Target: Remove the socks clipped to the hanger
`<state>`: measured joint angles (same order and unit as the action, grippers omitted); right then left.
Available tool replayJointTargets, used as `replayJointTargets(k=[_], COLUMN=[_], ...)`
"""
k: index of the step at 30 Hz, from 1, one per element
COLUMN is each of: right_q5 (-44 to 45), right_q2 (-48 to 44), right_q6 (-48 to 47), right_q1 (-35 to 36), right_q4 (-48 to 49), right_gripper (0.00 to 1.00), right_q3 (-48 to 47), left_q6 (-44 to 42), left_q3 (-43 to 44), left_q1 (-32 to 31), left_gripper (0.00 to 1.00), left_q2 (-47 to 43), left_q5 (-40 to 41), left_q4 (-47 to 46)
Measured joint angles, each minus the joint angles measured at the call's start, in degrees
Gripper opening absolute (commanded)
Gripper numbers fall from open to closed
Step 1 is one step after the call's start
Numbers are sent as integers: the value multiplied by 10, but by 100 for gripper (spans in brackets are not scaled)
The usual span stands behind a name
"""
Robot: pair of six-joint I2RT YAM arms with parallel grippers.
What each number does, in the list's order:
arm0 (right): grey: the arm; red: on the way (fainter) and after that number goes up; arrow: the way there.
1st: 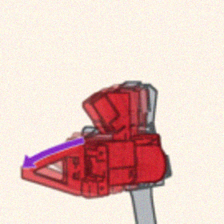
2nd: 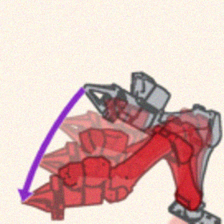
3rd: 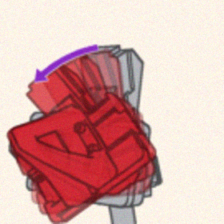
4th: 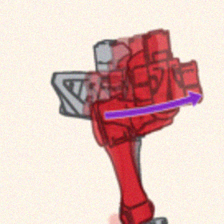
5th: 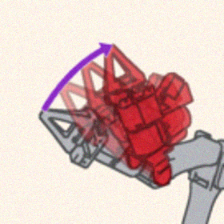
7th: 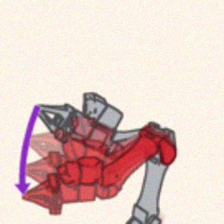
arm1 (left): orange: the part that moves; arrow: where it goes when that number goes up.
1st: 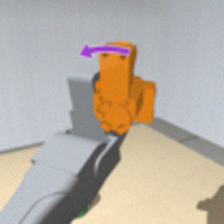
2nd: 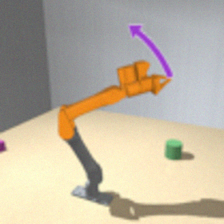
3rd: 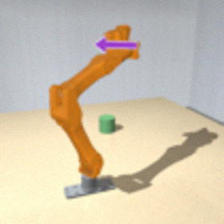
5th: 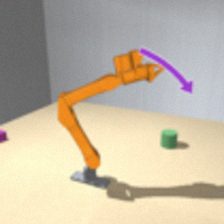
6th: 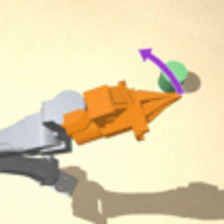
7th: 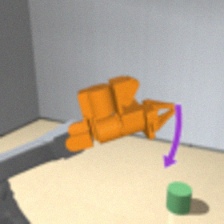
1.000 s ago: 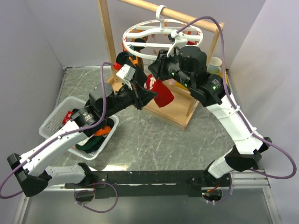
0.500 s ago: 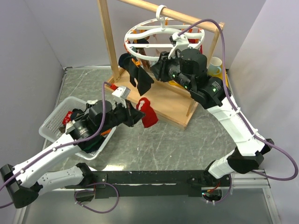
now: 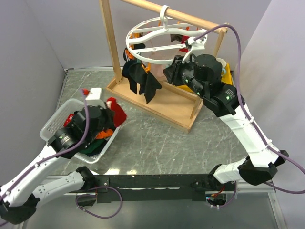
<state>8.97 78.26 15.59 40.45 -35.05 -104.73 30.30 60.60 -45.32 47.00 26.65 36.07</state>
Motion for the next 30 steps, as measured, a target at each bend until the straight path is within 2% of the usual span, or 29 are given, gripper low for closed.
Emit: replayJointTargets(k=[4, 8, 14, 17, 19, 20, 22, 23, 26, 30], right_q5=[3, 6, 9, 13, 17, 19, 22, 22, 25, 24], right_q2=[-16, -34, -62, -78, -88, -91, -94, -95, -97, -109], right_q6=[0, 0, 0, 0, 0, 0, 0, 2, 5, 9], right_q1=[-14, -27, -52, -63, -68, -70, -74, -75, -79, -82], right_q4=[6, 10, 13, 16, 21, 24, 25, 25, 18, 3], right_gripper=[25, 26, 27, 28, 31, 34, 44, 47, 56, 60], right_q3=[21, 41, 58, 70, 81, 86, 91, 93, 95, 103], left_q6=[3, 3, 9, 24, 39, 48, 59, 57, 40, 12], left_q3=[-22, -32, -52, -59, -62, -64, -67, -67, -68, -68], left_q1=[121, 239, 337, 382, 401, 407, 418, 420, 421, 421], left_gripper=[1, 1, 1, 1, 5, 24, 53, 74, 97, 99], left_q2=[-33, -32, -10, -12, -13, -13, -15, -16, -29, -63], left_q5=[-2, -44, -66, -47, -22, -8, 13, 15, -27, -169], left_q4=[8, 12, 16, 20, 20, 20, 23, 23, 3, -46])
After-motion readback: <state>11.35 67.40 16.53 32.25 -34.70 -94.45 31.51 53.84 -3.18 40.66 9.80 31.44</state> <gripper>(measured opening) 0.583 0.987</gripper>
